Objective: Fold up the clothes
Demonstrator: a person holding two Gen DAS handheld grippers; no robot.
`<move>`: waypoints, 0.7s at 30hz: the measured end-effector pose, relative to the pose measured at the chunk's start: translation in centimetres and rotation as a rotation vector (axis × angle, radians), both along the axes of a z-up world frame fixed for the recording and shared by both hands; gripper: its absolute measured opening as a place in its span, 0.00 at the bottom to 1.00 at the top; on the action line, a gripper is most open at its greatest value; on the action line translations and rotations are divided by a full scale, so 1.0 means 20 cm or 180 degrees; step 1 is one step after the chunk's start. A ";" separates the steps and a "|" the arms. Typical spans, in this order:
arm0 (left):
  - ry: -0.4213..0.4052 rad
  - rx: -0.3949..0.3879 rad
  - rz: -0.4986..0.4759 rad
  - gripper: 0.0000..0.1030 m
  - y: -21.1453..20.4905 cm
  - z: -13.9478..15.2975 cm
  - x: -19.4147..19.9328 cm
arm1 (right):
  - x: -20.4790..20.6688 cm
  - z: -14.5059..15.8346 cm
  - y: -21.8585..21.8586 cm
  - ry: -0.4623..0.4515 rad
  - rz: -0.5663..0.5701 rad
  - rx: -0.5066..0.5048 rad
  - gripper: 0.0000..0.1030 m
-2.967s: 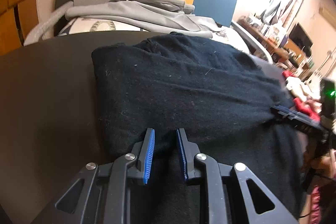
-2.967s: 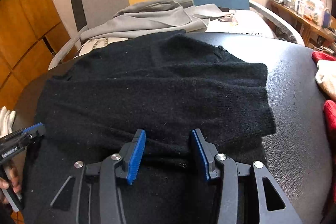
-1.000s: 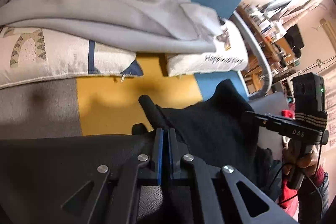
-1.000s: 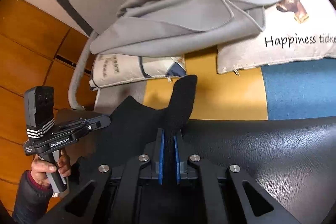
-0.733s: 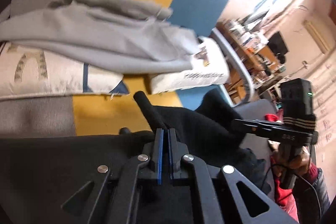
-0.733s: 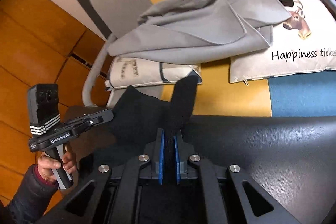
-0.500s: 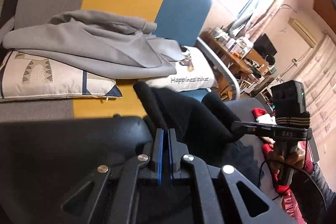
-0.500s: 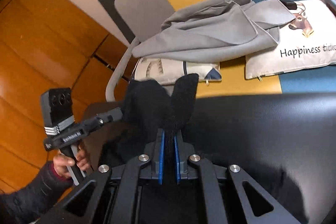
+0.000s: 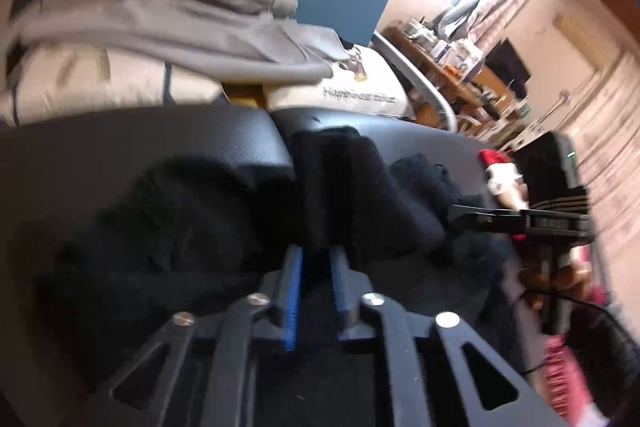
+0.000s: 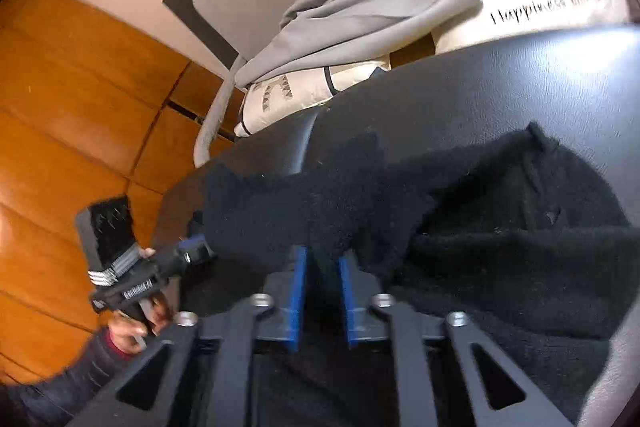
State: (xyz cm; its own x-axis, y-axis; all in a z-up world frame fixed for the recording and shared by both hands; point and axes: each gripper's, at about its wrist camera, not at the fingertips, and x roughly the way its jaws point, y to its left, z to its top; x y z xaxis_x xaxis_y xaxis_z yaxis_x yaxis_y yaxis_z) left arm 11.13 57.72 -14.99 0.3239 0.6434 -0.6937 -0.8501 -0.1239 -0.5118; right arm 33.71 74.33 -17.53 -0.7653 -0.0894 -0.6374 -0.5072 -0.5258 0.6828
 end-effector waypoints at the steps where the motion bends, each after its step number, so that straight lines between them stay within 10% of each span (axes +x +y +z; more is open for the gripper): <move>1: -0.0077 0.0049 0.0017 0.20 -0.02 0.01 -0.02 | 0.00 0.01 0.01 0.0004 -0.0038 -0.0009 0.43; 10: -0.0731 0.0126 0.0235 0.32 0.01 0.05 -0.27 | -0.05 0.11 0.07 0.0021 -0.0121 0.0097 0.52; 21: -0.0397 -0.0102 -0.0343 0.34 0.25 0.07 -0.08 | -0.18 0.07 0.16 -0.0297 -0.0031 0.0083 0.52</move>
State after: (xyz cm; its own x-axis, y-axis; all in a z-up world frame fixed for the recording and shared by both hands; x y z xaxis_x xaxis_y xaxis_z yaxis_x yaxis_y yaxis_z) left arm 9.56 62.77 -13.68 0.4747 0.5785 -0.6633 -0.7894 -0.0533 -0.6115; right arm 30.03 77.51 -16.11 -0.7033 -0.0646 -0.7079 -0.5731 -0.5376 0.6185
